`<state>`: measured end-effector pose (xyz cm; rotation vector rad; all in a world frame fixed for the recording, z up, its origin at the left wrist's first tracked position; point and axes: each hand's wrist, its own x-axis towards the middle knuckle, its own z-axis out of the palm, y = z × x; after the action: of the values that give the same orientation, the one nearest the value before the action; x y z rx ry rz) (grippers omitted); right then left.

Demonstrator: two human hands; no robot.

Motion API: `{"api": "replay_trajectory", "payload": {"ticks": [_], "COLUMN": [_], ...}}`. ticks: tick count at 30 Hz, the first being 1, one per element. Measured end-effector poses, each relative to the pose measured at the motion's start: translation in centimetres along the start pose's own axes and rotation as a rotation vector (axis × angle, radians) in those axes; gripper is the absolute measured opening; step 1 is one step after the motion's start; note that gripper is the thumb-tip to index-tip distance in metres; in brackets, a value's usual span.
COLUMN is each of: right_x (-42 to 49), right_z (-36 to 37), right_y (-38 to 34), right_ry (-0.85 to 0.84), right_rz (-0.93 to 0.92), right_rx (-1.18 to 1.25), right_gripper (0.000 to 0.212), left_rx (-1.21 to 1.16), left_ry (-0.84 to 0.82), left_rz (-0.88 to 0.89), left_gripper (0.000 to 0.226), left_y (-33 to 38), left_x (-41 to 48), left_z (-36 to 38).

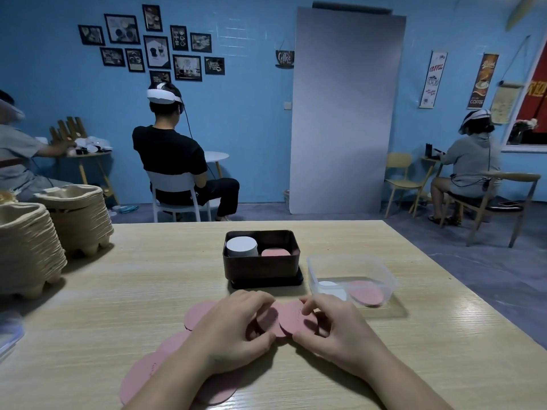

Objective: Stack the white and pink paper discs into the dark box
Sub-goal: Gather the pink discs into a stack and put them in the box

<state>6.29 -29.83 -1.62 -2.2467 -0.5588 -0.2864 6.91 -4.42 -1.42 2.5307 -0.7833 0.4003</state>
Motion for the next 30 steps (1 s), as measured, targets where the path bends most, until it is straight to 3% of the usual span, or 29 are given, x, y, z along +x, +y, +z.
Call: {"api": "replay_trajectory", "payload": {"ticks": [13,22,30], "right_x": [-0.21,0.04,0.29], "right_z": [-0.01,0.2,0.68], "right_y": [0.16,0.02,-0.17], "right_ry": [0.095,-0.007,-0.024], "right_rz": [-0.117,-0.219,-0.285], "right_rx": [-0.176,-0.17,-0.177], "right_gripper": [0.03,0.038,0.037], "left_rx": [-0.049,0.036,0.105], "left_ry": [0.258,0.096,0.133], "left_rz": [-0.054,0.125,0.222], "left_gripper": [0.032,0.035,0.038], "left_y": [-0.07,0.35,0.55], "left_x": [-0.56,-0.22,-0.1], "left_z": [-0.29,0.38,0.37]}}
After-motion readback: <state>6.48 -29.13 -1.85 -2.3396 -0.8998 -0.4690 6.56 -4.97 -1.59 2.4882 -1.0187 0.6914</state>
